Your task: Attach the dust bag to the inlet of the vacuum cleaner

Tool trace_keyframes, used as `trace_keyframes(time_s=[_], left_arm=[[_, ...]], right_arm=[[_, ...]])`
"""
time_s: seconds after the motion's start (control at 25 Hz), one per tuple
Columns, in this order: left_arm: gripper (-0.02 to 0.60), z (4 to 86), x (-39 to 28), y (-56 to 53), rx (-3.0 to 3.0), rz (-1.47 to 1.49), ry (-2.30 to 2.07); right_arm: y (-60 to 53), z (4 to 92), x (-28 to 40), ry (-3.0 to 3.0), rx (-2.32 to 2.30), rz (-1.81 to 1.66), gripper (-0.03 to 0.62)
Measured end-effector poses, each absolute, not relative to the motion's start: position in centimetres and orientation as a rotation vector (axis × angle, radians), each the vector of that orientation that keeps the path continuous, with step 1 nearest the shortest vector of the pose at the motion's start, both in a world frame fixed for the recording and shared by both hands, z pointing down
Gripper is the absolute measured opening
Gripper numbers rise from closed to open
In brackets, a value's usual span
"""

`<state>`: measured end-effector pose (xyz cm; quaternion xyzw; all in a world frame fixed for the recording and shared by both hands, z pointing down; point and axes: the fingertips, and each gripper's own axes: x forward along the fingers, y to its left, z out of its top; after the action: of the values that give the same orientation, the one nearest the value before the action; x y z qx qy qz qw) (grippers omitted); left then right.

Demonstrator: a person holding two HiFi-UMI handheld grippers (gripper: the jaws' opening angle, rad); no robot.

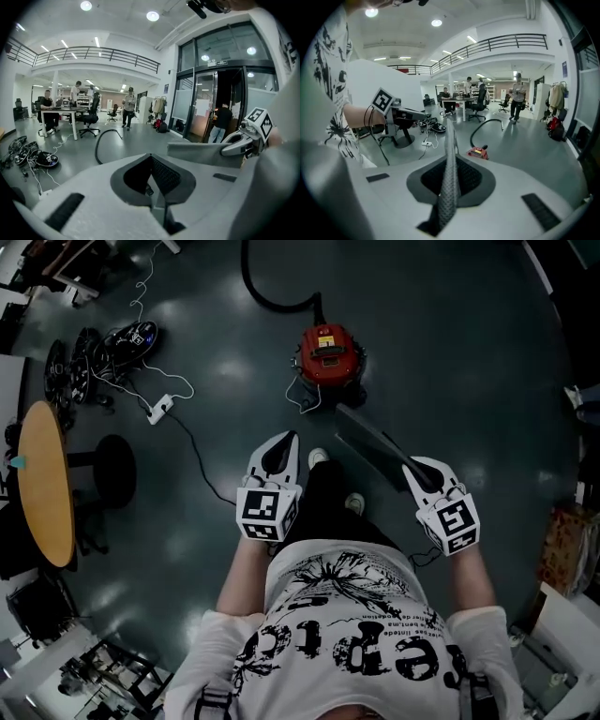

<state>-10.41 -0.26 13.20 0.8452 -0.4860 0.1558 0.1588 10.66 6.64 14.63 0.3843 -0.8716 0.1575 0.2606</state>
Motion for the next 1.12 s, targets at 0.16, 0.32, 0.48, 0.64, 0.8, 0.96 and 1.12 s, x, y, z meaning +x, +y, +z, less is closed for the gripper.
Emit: trace_keyframes(time_s=[0.16, 0.32, 0.48, 0.64, 0.8, 0.96, 1.12], left_arm=[[0.002, 15.4, -9.5, -5.6, 2.493, 0.489, -1.323], [0.003, 16.5, -9.2, -9.4, 2.524, 0.492, -1.255], [0.002, 19.0, -8.7, -11.6, 2.495, 0.422, -1.218], [0.002, 22.7, -8.6, -12.8, 2.426, 0.339, -1.266], [0.002, 28.7, -7.7, -14.0, 2.499, 0.398, -1.341], [0.002, 35.6, -6.5, -14.4, 2.638, 0.435, -1.358], [0.002, 41.7, -5.9, -15.4, 2.639, 0.313, -1.365]], right_arm=[[2.7, 16.5, 10.2, -2.374, 1.023, 0.507, 0.021], [-0.2, 17.6, 9.4, -2.383, 0.985, 0.518, 0.021], [-2.4, 20.2, 8.7, -2.393, 0.918, 0.503, 0.022], [-4.1, 24.3, 8.4, -2.417, 0.874, 0.497, 0.022], [-5.4, 29.9, 8.3, -2.488, 0.809, 0.422, 0.021], [-5.9, 36.2, 8.1, -2.553, 0.72, 0.333, 0.021], [-6.9, 43.9, 8.8, -2.555, 0.657, 0.218, 0.021]])
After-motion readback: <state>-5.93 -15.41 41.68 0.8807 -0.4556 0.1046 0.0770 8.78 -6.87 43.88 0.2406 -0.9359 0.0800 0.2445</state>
